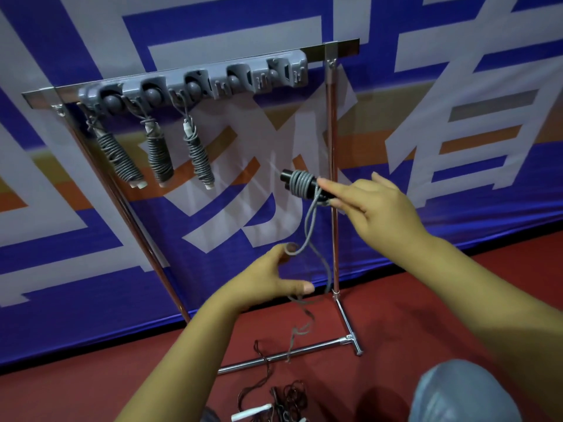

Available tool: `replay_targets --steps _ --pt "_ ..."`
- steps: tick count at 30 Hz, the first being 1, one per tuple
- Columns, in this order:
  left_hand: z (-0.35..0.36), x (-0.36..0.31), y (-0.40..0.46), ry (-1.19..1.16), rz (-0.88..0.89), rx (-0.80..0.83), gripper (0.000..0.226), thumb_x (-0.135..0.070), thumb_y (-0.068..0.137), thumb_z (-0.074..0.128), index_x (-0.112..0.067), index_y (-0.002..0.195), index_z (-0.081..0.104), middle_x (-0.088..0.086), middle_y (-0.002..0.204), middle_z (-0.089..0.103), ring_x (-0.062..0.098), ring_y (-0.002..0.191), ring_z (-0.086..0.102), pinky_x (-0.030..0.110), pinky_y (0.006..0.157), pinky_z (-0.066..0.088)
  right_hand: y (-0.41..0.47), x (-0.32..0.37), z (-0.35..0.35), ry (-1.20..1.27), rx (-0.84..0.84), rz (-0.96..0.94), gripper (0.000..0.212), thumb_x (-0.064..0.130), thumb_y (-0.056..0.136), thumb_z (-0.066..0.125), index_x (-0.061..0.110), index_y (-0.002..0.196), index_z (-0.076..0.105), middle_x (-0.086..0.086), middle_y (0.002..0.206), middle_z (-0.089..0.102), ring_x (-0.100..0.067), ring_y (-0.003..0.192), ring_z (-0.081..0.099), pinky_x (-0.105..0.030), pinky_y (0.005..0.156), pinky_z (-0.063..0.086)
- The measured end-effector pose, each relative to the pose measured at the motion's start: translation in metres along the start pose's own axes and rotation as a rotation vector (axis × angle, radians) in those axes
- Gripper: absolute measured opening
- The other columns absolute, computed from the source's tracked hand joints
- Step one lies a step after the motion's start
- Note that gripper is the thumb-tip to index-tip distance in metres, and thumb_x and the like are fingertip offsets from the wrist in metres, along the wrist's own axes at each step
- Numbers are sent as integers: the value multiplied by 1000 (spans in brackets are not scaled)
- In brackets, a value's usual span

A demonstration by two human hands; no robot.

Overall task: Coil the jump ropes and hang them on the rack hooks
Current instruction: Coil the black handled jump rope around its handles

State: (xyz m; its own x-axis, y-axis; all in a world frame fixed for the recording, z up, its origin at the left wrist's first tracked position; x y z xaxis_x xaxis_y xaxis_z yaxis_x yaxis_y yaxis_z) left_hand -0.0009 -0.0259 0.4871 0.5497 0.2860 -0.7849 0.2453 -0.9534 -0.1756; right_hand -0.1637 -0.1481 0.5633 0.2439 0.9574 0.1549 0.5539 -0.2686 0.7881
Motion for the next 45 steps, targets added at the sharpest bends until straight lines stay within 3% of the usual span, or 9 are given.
replay_targets --steps 3,6,9,15,23,26,29,32,45 --pt "-20 -18 -5 -120 41 -120 77 -54 62 75 -25 129 49 -12 134 50 2 124 46 29 106 39 -3 4 2 -4 13 -25 41 28 92 46 22 131 57 -1 74 60 -22 71 61 -54 99 40" --pt "-42 -28 -6 -230 96 -263 34 -19 84 70 -19 116 58 -9 122 60 6 120 53 27 102 43 -4 6 1 -14 19 -38 41 29 92 46 21 130 57 -1 73 60 -22 69 61 -55 100 41" --pt "-39 -46 -6 -418 184 -190 25 -2 93 53 -11 114 63 2 119 66 10 115 59 21 94 47 -6 9 1 -23 11 -61 40 29 92 47 19 128 59 0 72 60 -20 69 61 -55 99 42" --pt "-14 -71 0 -740 61 63 44 -43 84 47 -7 91 70 8 76 72 19 74 71 27 74 56 -6 14 2 -53 21 -101 40 21 91 47 20 129 59 -1 76 60 -19 73 61 -56 100 42" --pt "-6 -76 -4 -1103 119 306 23 -25 62 84 -13 79 74 3 75 71 15 73 71 32 69 58 -11 19 -9 279 65 129 36 26 93 55 33 129 56 15 76 56 -6 73 53 -41 100 45" --pt "-7 -81 -13 -1097 185 337 11 -16 70 72 -13 80 74 9 89 74 15 77 72 29 66 59 -13 20 -14 641 59 374 43 13 92 61 47 118 56 8 102 70 -8 77 66 -21 75 54" --pt "-8 -88 -25 -1018 218 244 11 -17 67 67 -13 74 74 7 82 73 10 66 69 24 60 57 -16 22 -18 776 47 513 47 12 90 62 49 117 52 14 83 67 -6 63 64 -12 67 48" --pt "-12 -91 -32 -985 283 157 11 -20 66 69 -13 73 73 6 75 70 6 57 61 21 57 53 -19 23 -21 878 32 590 43 15 88 62 46 117 52 -1 75 70 -7 56 61 -15 70 50" --pt "-22 -95 -47 -602 268 -1 22 -4 69 64 4 88 56 9 68 69 15 61 67 29 66 59 -28 33 -37 1204 -21 734 26 26 71 64 17 95 68 -3 72 73 -12 57 66 -18 59 52"
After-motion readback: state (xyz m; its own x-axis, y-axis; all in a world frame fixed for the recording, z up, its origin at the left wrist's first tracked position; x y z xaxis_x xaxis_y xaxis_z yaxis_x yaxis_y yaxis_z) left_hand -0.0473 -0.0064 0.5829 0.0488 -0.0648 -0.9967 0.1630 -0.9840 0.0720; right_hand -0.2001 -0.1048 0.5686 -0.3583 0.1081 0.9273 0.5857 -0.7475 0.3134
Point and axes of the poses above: each hand's wrist, its own y-axis towards the middle knuckle, its own z-axis out of the palm, x = y × z, the point moved 3 cm from there along y, towards the middle knuckle
